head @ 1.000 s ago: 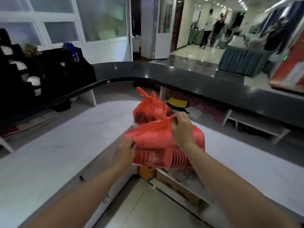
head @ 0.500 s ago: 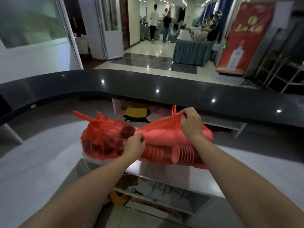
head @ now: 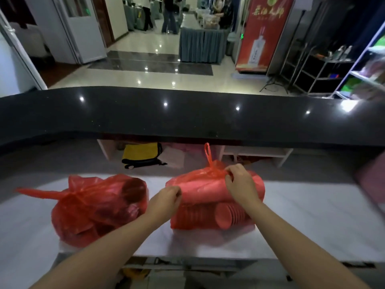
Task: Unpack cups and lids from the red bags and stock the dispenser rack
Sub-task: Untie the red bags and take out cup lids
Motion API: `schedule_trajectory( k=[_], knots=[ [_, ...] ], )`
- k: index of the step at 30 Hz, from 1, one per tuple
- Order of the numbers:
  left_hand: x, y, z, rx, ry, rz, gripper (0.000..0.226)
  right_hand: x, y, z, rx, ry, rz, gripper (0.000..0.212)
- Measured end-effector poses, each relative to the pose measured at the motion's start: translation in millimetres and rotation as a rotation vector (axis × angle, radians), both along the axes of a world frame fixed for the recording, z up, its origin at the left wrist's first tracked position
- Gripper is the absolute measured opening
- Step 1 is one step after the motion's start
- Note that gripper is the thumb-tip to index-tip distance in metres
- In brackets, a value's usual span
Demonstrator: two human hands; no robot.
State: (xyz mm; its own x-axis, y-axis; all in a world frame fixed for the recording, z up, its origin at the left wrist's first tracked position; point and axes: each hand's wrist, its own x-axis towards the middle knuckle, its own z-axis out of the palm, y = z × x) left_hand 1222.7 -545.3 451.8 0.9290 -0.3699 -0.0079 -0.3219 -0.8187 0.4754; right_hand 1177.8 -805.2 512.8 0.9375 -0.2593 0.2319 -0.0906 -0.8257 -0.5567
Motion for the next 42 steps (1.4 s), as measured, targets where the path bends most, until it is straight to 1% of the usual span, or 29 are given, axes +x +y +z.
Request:
schedule_trajectory(
  k=[3, 6, 9, 14, 18, 22, 25, 27, 29, 33, 37, 40, 42],
  knots=[
    [1, -1, -1, -0.037, -0.066, -0.033, 0.006, -9, 5, -11, -0.061, 0.047, 0.039, 0.025],
    [2, 0, 0, -0.017, -0.107, -0.086, 0.006, -10, 11, -17, -0.105, 0.077, 0.078, 0.023],
    [0, 2, 4, -0.035, -0.137, -0.091, 0.004, -6, 19, -19, -0.091, 0.088, 0.119, 0.018],
    [-3, 13, 17, -0.025, -0.209, -0.044, 0.005, 15, 36, -14, -0.088, 0.044, 0.240, 0.013],
    [-4, 38, 30, 0.005, -0.251, 0.054, 0.016, 45, 68, -10, -0.043, 0.016, 0.414, 0.017],
    [-13, 77, 41, 0.110, -0.367, 0.126, 0.022, 72, 115, -15, 0.026, 0.061, 0.554, 0.018],
    [-19, 115, 47, 0.161, -0.340, 0.154, 0.033, 88, 156, -17, 0.063, 0.087, 0.628, 0.019],
    [-21, 140, 54, 0.113, -0.391, 0.167, 0.030, 97, 186, -14, 0.078, 0.090, 0.672, 0.017],
    [-24, 163, 60, 0.067, -0.487, 0.172, 0.026, 105, 218, -9, 0.083, 0.076, 0.722, 0.012],
    [-28, 219, 52, 0.066, -0.640, 0.123, 0.016, 114, 279, 5, 0.088, 0.007, 0.786, 0.011],
    [-32, 279, 38, 0.054, -0.754, 0.034, 0.013, 107, 324, 3, 0.116, -0.022, 0.817, 0.005],
    [-28, 308, 33, 0.015, -0.781, 0.022, 0.015, 99, 346, -3, 0.129, -0.052, 0.823, 0.005],
    [-23, 317, 30, -0.023, -0.767, 0.036, 0.016, 95, 357, -8, 0.124, -0.036, 0.824, 0.010]
  ],
)
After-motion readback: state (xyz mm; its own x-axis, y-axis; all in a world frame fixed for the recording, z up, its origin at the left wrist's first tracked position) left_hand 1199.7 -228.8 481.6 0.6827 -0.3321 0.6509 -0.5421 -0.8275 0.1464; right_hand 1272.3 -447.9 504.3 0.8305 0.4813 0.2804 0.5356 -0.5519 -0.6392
